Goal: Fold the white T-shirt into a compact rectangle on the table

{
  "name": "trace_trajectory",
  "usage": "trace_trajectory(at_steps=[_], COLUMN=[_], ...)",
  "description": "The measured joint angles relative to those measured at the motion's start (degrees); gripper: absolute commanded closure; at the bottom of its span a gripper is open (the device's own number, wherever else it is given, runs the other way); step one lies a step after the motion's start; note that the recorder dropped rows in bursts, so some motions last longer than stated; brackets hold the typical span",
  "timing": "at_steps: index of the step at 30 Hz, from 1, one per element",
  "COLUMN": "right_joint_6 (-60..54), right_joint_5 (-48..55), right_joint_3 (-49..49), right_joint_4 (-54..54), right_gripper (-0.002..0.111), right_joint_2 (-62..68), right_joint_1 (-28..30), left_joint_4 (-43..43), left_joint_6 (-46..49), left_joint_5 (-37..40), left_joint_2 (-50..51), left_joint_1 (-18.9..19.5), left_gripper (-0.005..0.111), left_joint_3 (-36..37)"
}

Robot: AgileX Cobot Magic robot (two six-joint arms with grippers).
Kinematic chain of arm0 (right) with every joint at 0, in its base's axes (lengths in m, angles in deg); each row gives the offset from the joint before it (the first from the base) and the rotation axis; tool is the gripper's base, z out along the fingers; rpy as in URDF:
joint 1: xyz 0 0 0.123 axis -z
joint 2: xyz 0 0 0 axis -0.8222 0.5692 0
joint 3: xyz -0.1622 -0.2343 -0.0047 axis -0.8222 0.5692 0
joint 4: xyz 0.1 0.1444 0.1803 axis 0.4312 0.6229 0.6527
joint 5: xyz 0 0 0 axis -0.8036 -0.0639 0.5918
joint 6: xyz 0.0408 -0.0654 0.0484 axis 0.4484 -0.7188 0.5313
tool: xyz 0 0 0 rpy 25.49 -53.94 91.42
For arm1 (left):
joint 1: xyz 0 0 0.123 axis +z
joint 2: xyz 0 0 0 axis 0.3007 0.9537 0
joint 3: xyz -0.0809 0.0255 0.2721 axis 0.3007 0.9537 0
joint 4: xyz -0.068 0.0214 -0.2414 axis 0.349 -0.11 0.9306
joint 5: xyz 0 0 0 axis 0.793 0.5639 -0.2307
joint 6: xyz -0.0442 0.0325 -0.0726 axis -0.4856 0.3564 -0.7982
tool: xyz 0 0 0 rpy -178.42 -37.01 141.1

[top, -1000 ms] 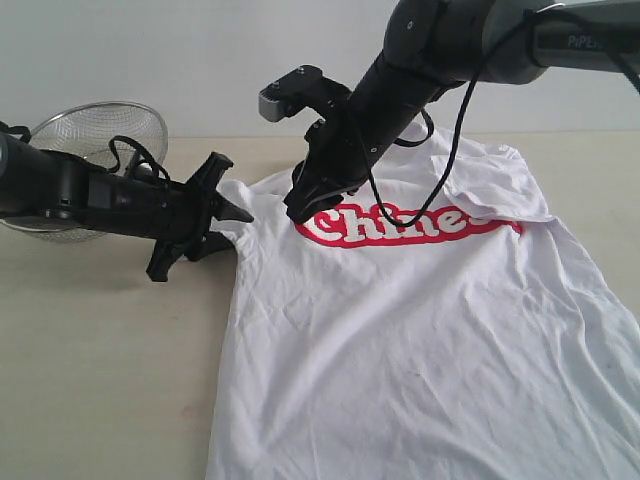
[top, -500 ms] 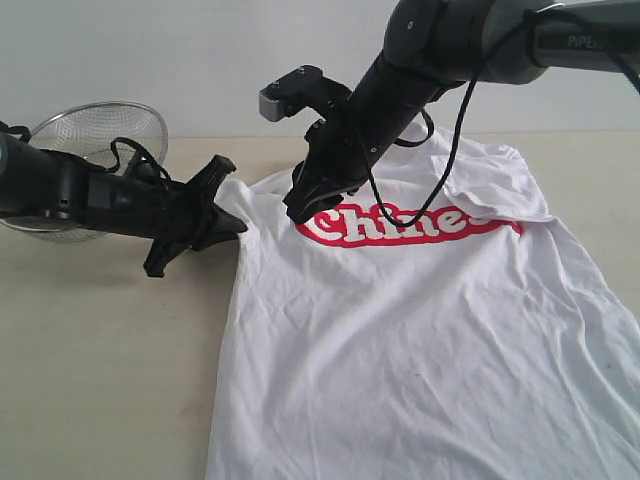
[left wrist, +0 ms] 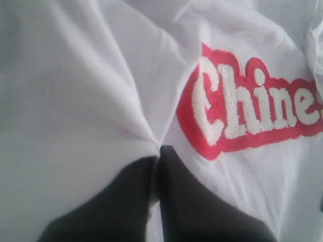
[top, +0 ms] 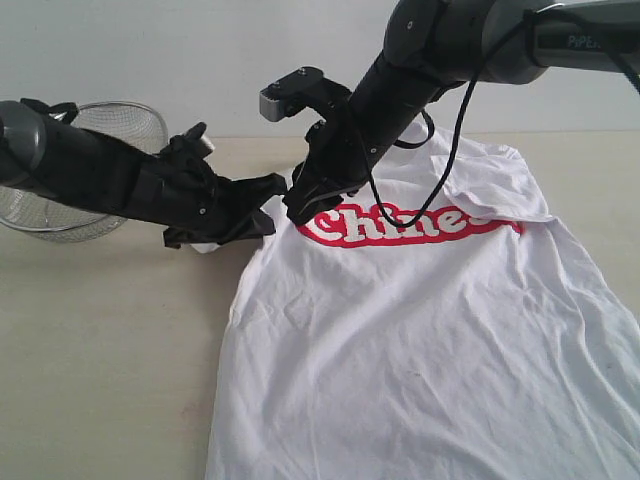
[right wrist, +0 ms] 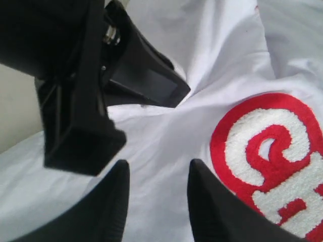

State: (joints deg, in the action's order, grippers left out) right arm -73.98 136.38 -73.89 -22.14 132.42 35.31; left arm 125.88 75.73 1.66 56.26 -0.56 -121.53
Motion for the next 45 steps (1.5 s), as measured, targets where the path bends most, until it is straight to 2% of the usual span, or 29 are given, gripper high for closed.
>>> trace_trajectory(at_steps=[5,14,17,22,24,31,36,38,45], right_joint_6=[0.6,0.8,0.8,0.8,0.8,-0.4,-2.0,-2.2,-6.4], right_joint_5=[0.1,0.6,0.7,1.7,2.0,2.6,2.3,1.9,0.1], right_joint_3=[0.0,0.0,0.0,0.1,0.3,0.3,0.3,0.3,0.3], right_joint_4=[0.0,0.0,0.0,0.0,0.0,0.7,1.2,1.2,-1.2], right_gripper=[0.076,0.076,0.076,0.076,0.076,0.075,0.056,0.052,0.053], right_joint_2=[0.0,0.0,0.0,0.0,0.0,0.0,0.0,0.0,0.0], right_joint_1=[0.0,0.0,0.0,0.0,0.0,0.0,0.0,0.0,-0.7], left_joint_4=[-4.2,-5.0,-5.0,-5.9,-6.3,-11.5,-23.3,-25.8,-28.3], left_joint_6=[-0.1,-1.5,-1.7,-1.2,-1.3,-5.2,-14.5,-16.5,-17.8], left_joint_5=[-2.7,-0.8,-0.4,0.7,0.9,5.6,7.4,7.2,4.8], left_joint_2=[-3.1,-2.2,-2.1,-1.9,-1.9,-2.2,-5.3,-7.4,-17.1], left_joint_1=[-1.1,-1.5,-1.5,-1.5,-1.5,-0.2,1.7,2.2,3.1], left_gripper=[0.102,0.1,0.086,0.039,0.031,0.037,0.039,0.039,0.039], left_joint_3=[-0.9,-1.3,-1.3,-1.3,-1.3,-1.3,-1.3,-0.8,7.8])
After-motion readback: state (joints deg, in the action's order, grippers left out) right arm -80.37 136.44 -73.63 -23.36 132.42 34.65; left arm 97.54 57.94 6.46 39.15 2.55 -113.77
